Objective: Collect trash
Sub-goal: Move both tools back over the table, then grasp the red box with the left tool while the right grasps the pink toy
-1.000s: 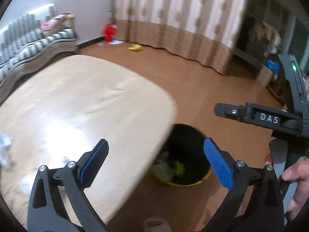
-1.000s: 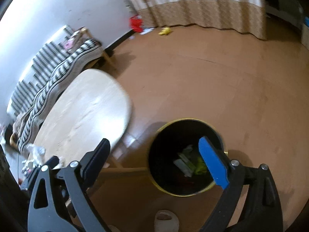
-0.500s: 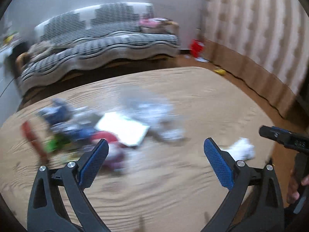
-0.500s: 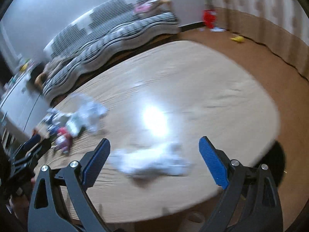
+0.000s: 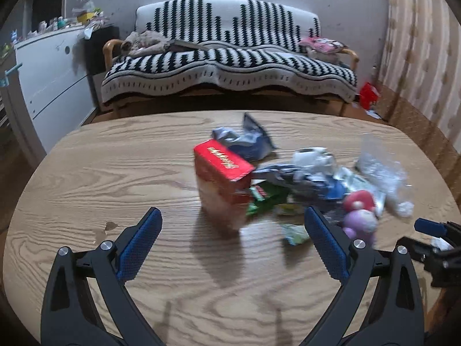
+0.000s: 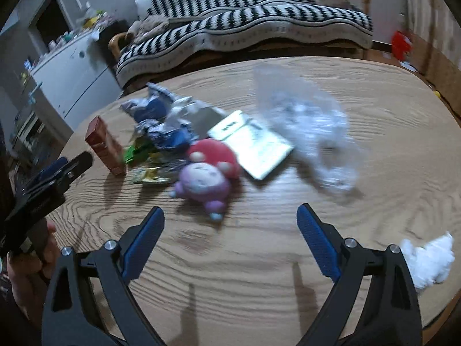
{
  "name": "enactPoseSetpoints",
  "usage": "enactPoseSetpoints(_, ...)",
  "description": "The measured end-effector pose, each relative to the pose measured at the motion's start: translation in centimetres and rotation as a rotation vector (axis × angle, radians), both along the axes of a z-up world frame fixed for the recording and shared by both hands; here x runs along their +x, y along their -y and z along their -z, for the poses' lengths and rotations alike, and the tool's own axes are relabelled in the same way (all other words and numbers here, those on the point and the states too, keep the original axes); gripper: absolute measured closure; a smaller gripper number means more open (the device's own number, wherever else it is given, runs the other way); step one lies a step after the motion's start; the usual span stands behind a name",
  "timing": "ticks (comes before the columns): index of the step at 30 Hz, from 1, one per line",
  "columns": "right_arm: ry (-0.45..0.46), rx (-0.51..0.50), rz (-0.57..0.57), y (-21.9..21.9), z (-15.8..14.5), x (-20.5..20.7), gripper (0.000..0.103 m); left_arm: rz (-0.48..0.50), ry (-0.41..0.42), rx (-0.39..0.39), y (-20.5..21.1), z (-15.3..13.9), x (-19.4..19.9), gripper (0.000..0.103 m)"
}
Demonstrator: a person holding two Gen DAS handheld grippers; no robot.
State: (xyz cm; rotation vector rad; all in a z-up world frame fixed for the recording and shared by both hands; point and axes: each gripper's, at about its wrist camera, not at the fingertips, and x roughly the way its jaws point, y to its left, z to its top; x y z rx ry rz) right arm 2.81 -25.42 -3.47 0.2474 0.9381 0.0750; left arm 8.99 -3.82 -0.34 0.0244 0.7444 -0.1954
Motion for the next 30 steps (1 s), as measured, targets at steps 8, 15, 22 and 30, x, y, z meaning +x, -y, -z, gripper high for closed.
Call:
enactPoseSetpoints(8, -0.05, -0.019, -0.024, -1.9, 1.8, 2.4, 0.013, -0.037, -0.042, -0.01, 1.1, 3.6, 3.9, 0.007)
enactPoseSetpoints(15, -0.061, -0.023, -0.029, -2.8, 2.5, 3.3, 0.013, -0.066, -0.076, -0.028, 0.5, 4.1, 5.5, 0.044)
enactPoseSetpoints(22, -0.069, -0.032, -0.022, -3.7, 2.9, 4.3, 0.013, -0.114, -0.102, -0.046, -1.3, 4.3, 5.5, 0.082)
enactPoseSetpoints(30, -0.086, -0.017, 0.017, -3.6, 3.7, 5.7, 0.024, -0.123, -0.075, -0.061, -1.9, 3.0, 4.7, 0.082)
